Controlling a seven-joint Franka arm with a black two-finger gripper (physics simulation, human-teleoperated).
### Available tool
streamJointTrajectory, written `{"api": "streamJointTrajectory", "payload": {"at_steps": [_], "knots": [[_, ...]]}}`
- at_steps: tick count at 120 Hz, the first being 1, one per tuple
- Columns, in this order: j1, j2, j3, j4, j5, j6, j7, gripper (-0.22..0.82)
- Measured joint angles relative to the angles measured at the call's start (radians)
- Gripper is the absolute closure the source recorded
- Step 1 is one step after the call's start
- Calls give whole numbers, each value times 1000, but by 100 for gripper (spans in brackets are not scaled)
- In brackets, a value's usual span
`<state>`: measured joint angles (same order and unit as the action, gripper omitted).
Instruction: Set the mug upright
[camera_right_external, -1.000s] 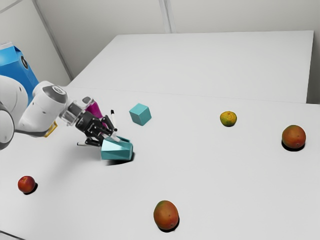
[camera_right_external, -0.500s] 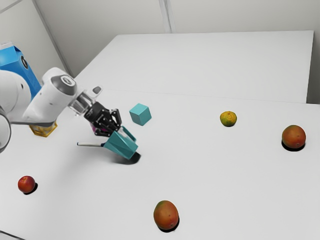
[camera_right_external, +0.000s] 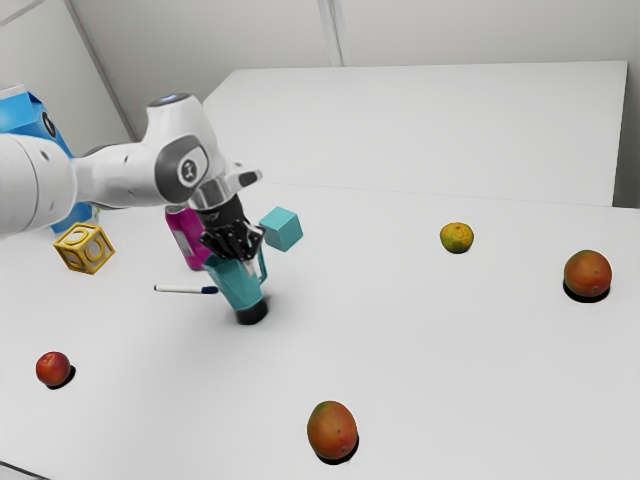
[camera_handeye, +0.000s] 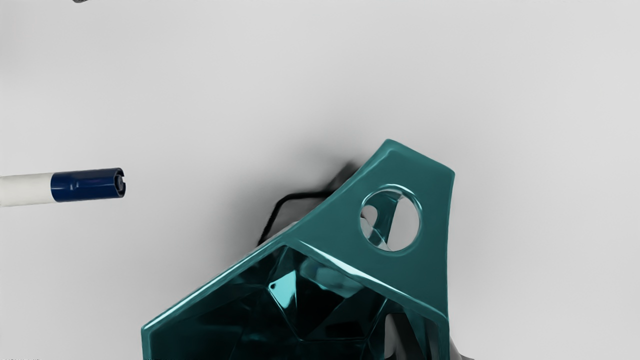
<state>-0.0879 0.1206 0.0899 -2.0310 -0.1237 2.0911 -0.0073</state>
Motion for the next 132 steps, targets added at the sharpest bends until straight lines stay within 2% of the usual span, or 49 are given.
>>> {"api": "streamJointTrajectory", "payload": {"at_steps": [37,102,122,132], "knots": [[-9,-56,-63,-97,86,79,-156,79],[-26,-6,-67,-112,149,150,-335,78],[-32,-10,-68,-112,146,145,-363,42],[-38,-21,-68,-111,146,142,-374,28]]}}
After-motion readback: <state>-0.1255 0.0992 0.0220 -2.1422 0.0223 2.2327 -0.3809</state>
